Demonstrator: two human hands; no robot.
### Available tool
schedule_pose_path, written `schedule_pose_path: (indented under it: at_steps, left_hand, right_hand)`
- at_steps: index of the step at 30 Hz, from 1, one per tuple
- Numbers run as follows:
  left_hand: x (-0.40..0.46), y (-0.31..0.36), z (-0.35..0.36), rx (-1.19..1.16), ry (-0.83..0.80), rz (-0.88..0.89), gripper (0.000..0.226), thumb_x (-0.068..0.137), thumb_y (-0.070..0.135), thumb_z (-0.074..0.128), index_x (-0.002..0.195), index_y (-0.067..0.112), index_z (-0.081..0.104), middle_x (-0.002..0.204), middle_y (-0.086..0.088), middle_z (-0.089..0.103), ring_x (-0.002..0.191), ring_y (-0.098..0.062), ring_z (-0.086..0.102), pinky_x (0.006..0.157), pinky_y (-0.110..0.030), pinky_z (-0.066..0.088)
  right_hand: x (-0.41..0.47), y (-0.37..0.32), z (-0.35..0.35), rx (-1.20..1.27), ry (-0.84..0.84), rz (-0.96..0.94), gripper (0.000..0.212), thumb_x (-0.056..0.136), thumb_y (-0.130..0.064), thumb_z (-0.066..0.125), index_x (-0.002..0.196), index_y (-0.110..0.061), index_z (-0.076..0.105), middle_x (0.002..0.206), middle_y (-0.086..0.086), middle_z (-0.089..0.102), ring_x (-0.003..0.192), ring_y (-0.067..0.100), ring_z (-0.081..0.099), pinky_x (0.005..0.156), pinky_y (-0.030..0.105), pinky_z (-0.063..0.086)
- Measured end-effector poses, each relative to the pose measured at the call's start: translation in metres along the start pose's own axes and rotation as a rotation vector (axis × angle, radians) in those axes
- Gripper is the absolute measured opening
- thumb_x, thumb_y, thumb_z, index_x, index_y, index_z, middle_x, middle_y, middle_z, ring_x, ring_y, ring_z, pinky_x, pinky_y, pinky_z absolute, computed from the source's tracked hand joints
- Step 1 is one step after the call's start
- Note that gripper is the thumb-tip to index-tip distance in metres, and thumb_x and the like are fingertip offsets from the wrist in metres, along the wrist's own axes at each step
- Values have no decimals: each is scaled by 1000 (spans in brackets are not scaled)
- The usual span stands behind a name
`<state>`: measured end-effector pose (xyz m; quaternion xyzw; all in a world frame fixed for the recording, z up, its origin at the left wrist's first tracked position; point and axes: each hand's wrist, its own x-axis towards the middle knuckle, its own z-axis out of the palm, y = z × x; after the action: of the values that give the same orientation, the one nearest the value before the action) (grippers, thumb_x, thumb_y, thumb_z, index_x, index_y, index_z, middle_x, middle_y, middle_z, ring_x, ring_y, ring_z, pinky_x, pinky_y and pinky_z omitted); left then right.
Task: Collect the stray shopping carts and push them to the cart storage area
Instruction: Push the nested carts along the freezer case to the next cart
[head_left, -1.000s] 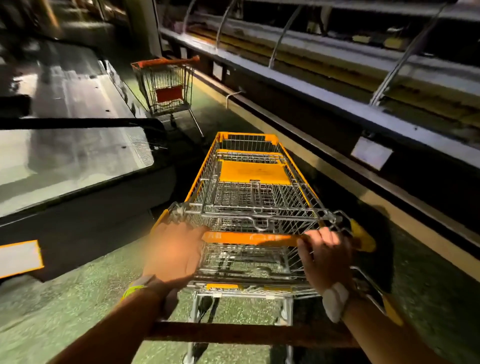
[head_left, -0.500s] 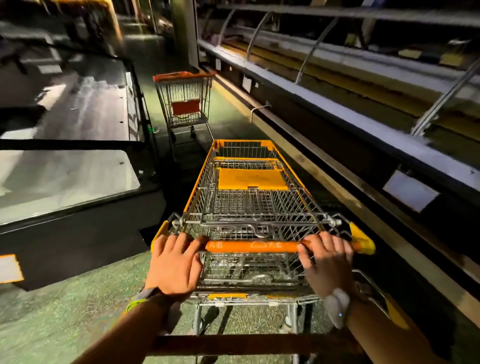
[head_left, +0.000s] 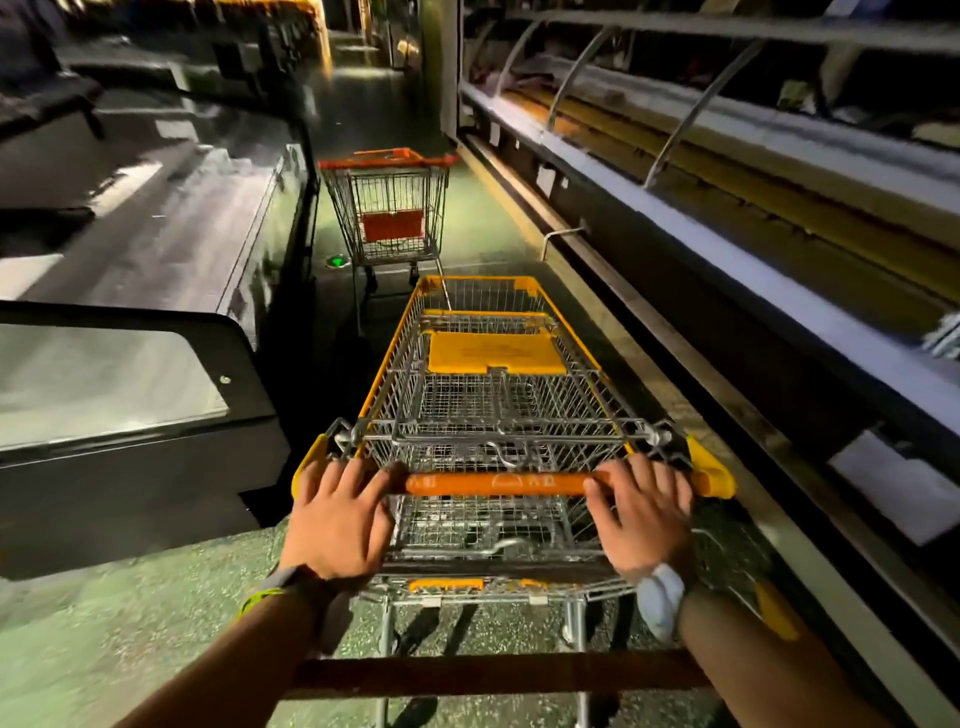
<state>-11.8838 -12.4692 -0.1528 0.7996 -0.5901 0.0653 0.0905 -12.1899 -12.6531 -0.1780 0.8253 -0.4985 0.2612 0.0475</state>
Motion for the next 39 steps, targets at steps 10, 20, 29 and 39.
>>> schedule_pose_path:
  at_steps: [10,20,29,39]
  left_hand:
    - [98,48,28,23,58,-103,51,87,36,37,132,23,59,108,-10,62,99,-35,58,98,-57,40]
    - [181,46,42,21,68,-205,49,86,36,37,133,27,50,108,-9,61,104,-36,58,101,-56,37]
    - [269,-7,56,18,92,-233,48,87,37,38,130,25,55,106,-7,59,99,-34,56,101,-57,34]
    - [381,-96,72,23,61,-236,51,87,40,36,130,24,59,103,-7,59,97,-33,56,102,-55,31]
  right_hand:
    - [126,67,55,69,-22,-110,40,98,-54,34,97,-25,62,99,-1,56,98,26,51,99,49,34]
    - [226,72,108,95,-75,-192,36,98,-53,37,96,-26,60,98,0,55,97,27,50,99,48,34]
    - [322,38,167,112,-97,-227,37,98,-53,35,96,-27,61,96,-4,55,97,24,51,100,45,33]
    - [433,-18,239,150,-102,-237,42,99,-55,30,100,-27,61,100,-3,57,101,25,51,102,45,31]
